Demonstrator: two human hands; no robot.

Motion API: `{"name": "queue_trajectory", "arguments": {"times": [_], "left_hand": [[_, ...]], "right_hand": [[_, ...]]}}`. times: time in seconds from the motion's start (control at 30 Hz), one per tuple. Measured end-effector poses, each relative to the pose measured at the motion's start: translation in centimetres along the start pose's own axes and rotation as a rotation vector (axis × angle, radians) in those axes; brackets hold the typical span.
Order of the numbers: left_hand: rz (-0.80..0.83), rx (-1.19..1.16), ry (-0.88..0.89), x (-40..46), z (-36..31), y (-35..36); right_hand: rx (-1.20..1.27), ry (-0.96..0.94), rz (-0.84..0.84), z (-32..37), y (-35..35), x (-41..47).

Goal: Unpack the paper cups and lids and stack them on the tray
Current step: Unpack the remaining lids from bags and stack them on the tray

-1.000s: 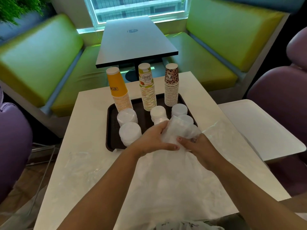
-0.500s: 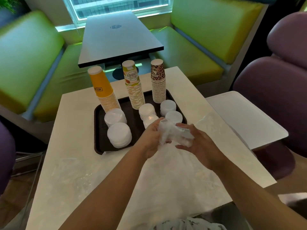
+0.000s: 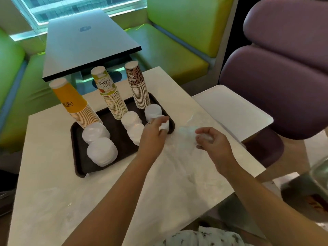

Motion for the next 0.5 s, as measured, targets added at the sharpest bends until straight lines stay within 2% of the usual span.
{"name": "queue_trajectory", "arguments": {"times": [0.03, 0.17, 0.23, 0.37, 0.5], "left_hand": [[-0.023, -0.123, -0.006, -0.4, -0.7, 0.4], [0.307, -0.603, -0.252, -1.5, -1.2, 7.4], [0.358, -0.719, -0.269, -1.6, -1.1, 9.2], [0.306, -0.763, -0.219, -1.0, -1.3, 10.5], [0.314, -0.689, -0.181, -0.3, -2.3, 12.0]], "right_hand": [[-0.022, -0.029, -0.023, 0.1, -0.6, -0.2], [-0.012, -0.034, 0.070, -0.2, -0.8, -0.5], [0.068, -0.021, 0.123, -0.4, -0.7, -0.5], [0.073, -0.087, 0.069, -0.3, -2.6, -0.6], [-0.128, -0.076, -0.109, -1.3, -5.8, -1.0]]}}
Point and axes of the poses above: each hand's wrist, its own x-axis towards the middle knuckle, its own y-axis out of the palm, z = x × y, the point moved 8 cm from there along x, towards the middle knuckle, and after that the axes turned 5 degrees about z, right-handed, at the moved point
